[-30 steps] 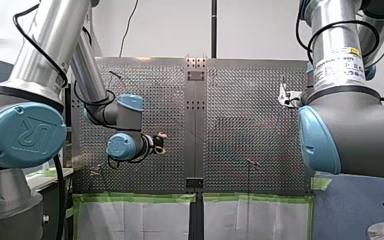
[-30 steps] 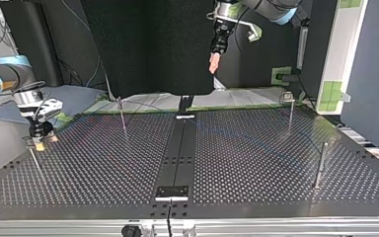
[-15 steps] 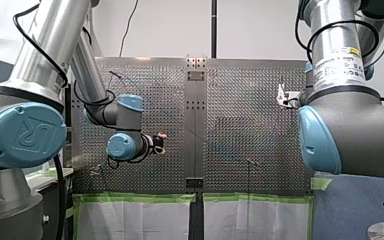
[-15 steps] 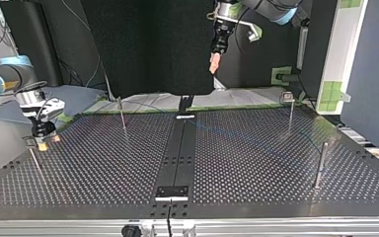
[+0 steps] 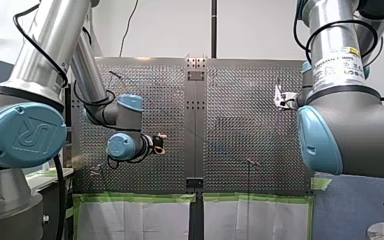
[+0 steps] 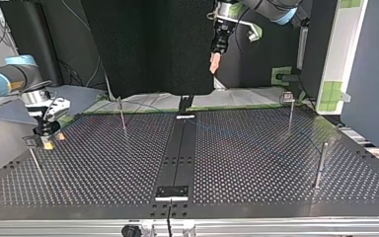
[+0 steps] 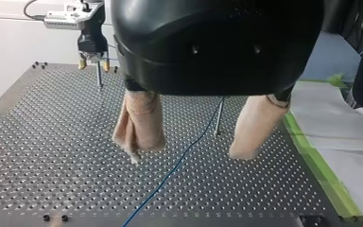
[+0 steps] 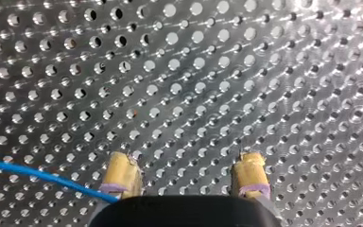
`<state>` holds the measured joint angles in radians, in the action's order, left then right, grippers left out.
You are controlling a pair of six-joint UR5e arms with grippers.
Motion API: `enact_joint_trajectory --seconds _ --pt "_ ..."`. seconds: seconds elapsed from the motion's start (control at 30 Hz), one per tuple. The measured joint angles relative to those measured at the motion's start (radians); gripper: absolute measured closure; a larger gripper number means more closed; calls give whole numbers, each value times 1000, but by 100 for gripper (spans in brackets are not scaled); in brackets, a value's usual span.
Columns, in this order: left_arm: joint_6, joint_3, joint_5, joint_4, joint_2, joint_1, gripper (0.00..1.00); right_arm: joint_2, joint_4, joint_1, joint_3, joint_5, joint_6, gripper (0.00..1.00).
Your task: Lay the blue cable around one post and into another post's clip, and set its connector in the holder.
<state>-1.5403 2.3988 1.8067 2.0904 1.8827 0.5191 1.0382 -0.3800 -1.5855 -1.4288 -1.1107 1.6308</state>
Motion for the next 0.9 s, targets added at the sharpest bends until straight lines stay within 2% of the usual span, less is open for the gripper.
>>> enact_joint_trajectory --seconds 0.4,0.6,0.9 --pt "5 0 1 4 0 0 0 -2 18 -6 -5 -47 -8 0" --pt "5 0 0 4 0 0 0 -2 32 -13 -5 -75 -28 0" --pt "4 0 1 3 0 0 0 -2 46 -22 -5 -90 -48 0"
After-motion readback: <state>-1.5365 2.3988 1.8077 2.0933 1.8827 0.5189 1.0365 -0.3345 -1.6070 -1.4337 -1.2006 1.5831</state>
